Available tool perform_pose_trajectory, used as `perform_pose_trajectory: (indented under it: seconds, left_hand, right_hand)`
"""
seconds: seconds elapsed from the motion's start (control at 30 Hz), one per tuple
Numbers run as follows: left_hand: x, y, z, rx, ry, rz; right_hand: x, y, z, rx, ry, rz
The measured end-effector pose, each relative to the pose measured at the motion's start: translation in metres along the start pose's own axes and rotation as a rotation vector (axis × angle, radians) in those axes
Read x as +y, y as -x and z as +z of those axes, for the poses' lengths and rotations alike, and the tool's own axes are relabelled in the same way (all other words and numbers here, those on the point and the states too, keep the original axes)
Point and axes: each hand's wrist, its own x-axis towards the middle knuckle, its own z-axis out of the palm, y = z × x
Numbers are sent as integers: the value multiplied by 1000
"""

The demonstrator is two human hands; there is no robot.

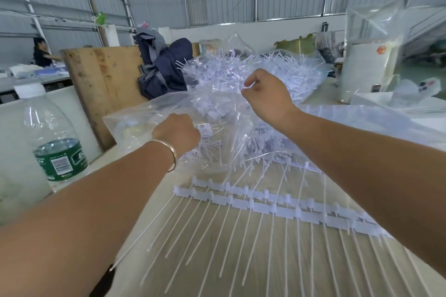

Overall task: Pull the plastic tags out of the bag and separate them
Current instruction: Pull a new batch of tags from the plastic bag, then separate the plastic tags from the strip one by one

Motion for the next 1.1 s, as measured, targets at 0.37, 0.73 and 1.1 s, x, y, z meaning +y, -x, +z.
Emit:
perform_pose_trajectory:
  seconds: [0.37,0.73,1.1]
  left_hand:
    - [58,118,4,-227,4,796]
    - [87,150,49,-271,-109,638]
    - [109,142,57,-188,236,648]
  right_hand:
    - [32,174,-69,-178,637,-241]
    - [86,183,-97,-479,742,26]
    - [71,162,-90,-386,477,-27]
